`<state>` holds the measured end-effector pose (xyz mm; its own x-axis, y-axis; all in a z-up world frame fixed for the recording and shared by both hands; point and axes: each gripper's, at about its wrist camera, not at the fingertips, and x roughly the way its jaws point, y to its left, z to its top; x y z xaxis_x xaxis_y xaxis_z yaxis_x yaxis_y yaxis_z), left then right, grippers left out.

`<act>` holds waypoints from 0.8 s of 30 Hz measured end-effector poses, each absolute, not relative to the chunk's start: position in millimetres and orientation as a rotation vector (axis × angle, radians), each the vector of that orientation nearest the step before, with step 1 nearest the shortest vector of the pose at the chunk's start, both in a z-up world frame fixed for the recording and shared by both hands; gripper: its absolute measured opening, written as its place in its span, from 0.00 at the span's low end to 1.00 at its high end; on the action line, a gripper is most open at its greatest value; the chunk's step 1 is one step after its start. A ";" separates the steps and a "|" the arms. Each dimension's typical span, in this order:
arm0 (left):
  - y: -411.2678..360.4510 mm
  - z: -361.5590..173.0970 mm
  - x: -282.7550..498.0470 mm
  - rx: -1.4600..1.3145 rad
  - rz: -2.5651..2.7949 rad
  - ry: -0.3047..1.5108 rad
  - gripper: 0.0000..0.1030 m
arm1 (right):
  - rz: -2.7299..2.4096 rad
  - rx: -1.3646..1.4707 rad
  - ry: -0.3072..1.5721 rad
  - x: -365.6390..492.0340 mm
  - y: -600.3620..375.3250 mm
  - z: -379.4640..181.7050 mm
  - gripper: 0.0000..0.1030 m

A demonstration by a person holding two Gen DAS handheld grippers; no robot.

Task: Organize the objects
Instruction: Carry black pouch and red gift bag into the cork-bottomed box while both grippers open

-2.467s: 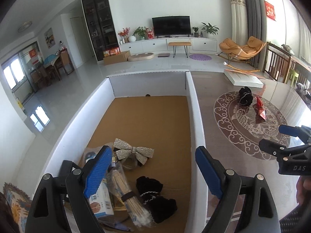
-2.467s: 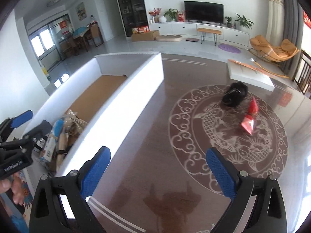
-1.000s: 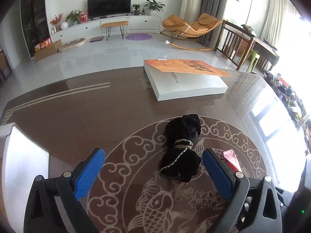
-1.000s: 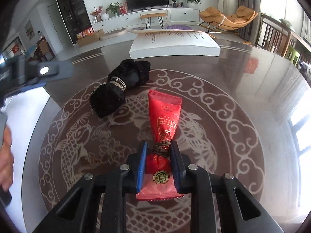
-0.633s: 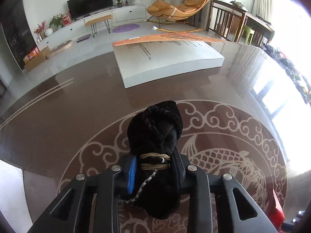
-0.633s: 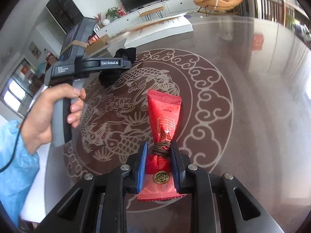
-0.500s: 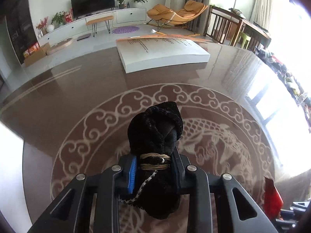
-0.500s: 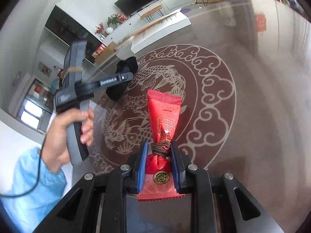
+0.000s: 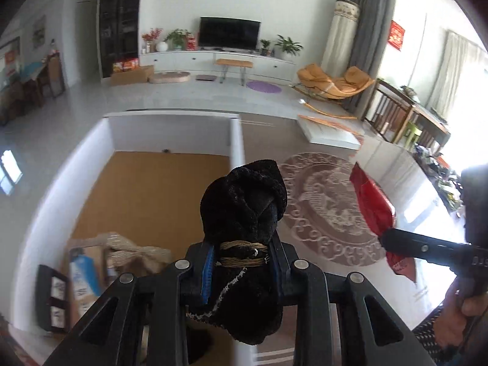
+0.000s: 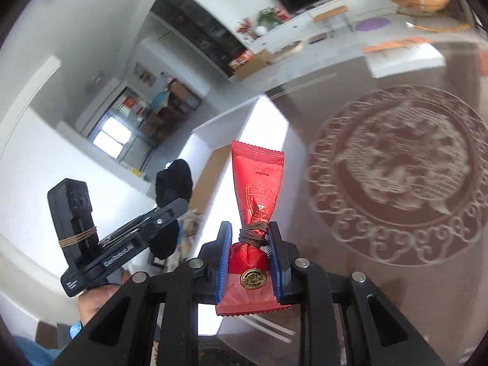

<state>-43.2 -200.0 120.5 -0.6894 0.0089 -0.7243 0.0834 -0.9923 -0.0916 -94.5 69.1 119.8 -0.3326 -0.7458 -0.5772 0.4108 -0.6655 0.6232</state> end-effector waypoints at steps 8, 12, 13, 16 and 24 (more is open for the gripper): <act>-309.8 53.7 -14.6 1.340 -2.462 0.310 0.36 | -1.930 1.155 -0.028 -66.4 -135.7 124.2 0.25; -314.5 42.2 -5.5 1.368 -2.446 0.324 0.67 | -1.914 1.268 0.089 -68.8 -172.6 96.2 0.58; -312.0 44.5 -2.8 1.342 -2.447 0.300 0.78 | -1.922 1.272 0.105 -68.3 -173.2 95.3 0.59; -305.5 57.1 5.7 1.272 -2.425 0.268 0.89 | -1.967 1.262 0.140 -67.3 -162.4 103.2 0.71; -301.1 98.9 18.7 1.207 -2.277 0.364 0.89 | -2.123 1.160 0.322 -81.1 -140.8 135.9 0.98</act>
<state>18.7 -301.1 98.9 -0.4589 -0.3282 -0.8257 0.5691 -0.8222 0.0105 -81.1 -140.8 135.9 -0.3658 -0.4505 -0.8144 0.6715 -0.7337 0.1042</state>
